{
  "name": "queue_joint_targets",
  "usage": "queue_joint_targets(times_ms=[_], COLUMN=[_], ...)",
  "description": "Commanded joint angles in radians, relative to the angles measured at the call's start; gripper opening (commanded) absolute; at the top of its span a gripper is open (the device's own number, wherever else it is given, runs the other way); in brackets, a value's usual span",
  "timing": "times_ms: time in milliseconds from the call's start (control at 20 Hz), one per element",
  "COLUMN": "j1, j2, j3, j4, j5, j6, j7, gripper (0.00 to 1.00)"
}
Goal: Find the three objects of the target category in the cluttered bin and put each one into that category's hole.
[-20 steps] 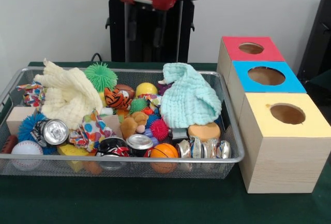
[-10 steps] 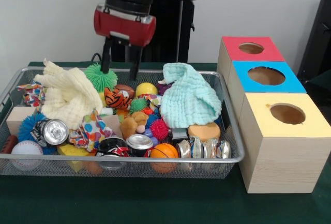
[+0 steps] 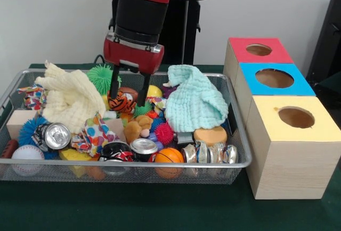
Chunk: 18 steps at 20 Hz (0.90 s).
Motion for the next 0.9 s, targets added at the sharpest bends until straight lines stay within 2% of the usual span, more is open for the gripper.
queue_joint_targets(times_ms=[50,250,350,600,750,900], j1=[-0.018,-0.043,-0.045,-0.068,-0.089,-0.086], j2=[0.009,-0.102,-0.127,-0.106,-0.111,-0.08], j3=[0.135,0.19,0.198,0.218,0.228,0.207], j4=[-0.001,0.082,0.098,0.104,0.136,0.14], j5=[-0.011,0.008,0.014,-0.01,-0.032,-0.055], j6=[0.041,0.116,0.132,0.085,0.049,-0.003], j7=[0.088,0.073,0.078,0.079,0.075,0.092], gripper=[1.0,1.0,1.0,1.0,1.0,1.0])
